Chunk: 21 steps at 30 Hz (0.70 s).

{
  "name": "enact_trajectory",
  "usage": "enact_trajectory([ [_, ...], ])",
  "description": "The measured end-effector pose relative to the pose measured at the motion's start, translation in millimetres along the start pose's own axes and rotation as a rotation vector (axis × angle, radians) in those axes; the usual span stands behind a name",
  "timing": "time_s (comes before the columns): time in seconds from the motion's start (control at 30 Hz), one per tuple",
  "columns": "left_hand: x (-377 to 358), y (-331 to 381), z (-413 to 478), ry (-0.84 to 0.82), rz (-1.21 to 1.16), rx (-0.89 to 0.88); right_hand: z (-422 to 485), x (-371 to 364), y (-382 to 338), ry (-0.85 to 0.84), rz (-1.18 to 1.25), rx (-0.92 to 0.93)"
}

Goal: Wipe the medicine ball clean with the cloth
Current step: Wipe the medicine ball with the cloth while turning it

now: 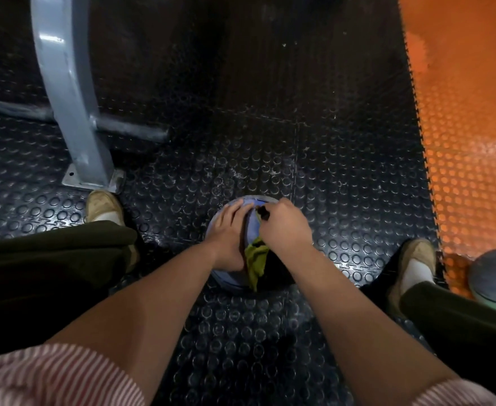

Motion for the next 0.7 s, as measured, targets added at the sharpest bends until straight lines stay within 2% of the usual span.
enact_trajectory([
  [0.13, 7.9, -3.7, 7.1, -0.053, -0.018, 0.005, -43.5, -13.7, 6.3, 0.105, 0.064, 0.027],
  [0.27, 12.4, -3.5, 13.4, -0.144, 0.043, -0.003, -93.9, -39.0, 15.2, 0.013, 0.126, 0.069],
  [0.33, 7.3, -1.3, 16.5, -0.161, 0.123, 0.008, -88.0, -35.7, 16.1, 0.021, 0.157, 0.064],
  [0.47, -12.2, -1.8, 27.7, -0.022, 0.289, -0.031, -48.7, -7.7, 6.0, 0.104, 0.155, 0.059],
  [0.53, -15.5, -6.9, 30.8, -0.024, 0.355, -0.030, -23.7, 1.3, 0.6, 0.099, 0.141, 0.034],
  [0.7, 7.7, -6.2, 24.8, -0.056, 0.095, 0.004, -23.8, -4.0, 3.0, 0.196, 0.150, 0.020],
])
Point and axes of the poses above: each hand's wrist, its own z-axis towards the middle knuckle, its own x-axis out of the back of the hand, y = z × x, the point moved 9 cm from there along z, towards the middle knuckle
